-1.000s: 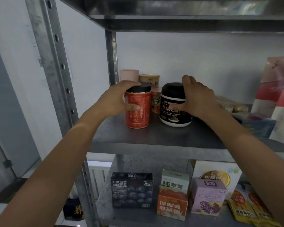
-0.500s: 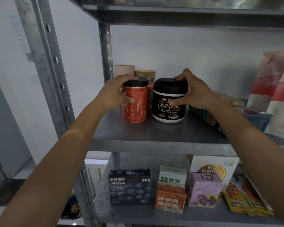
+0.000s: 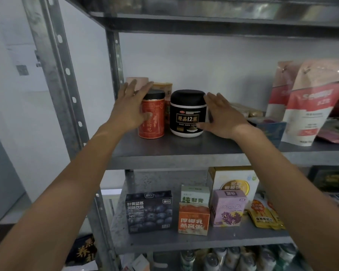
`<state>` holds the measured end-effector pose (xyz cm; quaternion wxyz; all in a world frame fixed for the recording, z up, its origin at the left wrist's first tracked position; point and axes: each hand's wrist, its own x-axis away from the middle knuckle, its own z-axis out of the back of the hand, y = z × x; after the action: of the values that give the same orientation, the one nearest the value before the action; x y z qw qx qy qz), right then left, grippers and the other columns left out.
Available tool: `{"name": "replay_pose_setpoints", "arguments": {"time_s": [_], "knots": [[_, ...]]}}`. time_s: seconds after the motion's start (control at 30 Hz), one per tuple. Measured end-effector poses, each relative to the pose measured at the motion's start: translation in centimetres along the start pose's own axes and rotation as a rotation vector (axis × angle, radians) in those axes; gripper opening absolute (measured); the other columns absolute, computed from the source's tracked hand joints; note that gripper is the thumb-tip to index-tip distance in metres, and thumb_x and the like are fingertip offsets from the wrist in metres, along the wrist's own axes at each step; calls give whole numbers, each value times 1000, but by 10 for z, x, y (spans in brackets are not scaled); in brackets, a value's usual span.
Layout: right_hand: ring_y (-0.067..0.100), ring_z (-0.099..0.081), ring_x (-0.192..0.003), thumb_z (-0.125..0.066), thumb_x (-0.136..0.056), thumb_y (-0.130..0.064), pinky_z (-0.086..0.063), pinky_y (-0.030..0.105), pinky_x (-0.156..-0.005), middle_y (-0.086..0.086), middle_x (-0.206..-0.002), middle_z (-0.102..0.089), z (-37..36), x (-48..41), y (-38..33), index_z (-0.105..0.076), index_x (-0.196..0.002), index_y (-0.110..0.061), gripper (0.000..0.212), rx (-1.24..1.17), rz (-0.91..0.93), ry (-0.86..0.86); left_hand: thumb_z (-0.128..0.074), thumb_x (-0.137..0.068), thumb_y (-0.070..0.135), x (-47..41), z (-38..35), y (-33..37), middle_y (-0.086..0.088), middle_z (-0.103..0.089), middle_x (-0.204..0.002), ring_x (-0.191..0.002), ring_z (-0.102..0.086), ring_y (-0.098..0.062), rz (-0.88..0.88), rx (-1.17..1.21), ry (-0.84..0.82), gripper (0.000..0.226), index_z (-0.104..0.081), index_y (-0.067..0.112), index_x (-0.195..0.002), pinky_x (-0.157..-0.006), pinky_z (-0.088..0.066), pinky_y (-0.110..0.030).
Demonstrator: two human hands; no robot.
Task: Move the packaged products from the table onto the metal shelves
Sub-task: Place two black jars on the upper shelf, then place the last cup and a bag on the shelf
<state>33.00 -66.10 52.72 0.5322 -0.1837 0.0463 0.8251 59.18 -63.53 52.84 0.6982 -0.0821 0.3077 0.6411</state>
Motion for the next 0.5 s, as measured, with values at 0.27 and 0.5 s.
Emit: {"name": "replay_pose_setpoints", "arguments": {"time_s": [0.27,0.5], "knots": [[22,-55,-111,-46,-94,-52,-44,33,-78,3,-123,-60,-54,212,13,-54,-129,-23,46,-48,-542,80,-47,-91,28,177,-122,145,-5,-54,-130,-113,-51,-25,-391,226,189,44,-50,18,-134,-88,-46,-37],[22,-59,-106,-45,-94,-53,-43,28,-74,3,-117,-60,-179,434,56,-52,-120,-16,46,-172,-1190,-530,-49,-90,40,343,-282,212,-4,-62,-111,-105,-59,-26,-472,25,-1129,28,-62,19,-104,-83,-49,-35]]}}
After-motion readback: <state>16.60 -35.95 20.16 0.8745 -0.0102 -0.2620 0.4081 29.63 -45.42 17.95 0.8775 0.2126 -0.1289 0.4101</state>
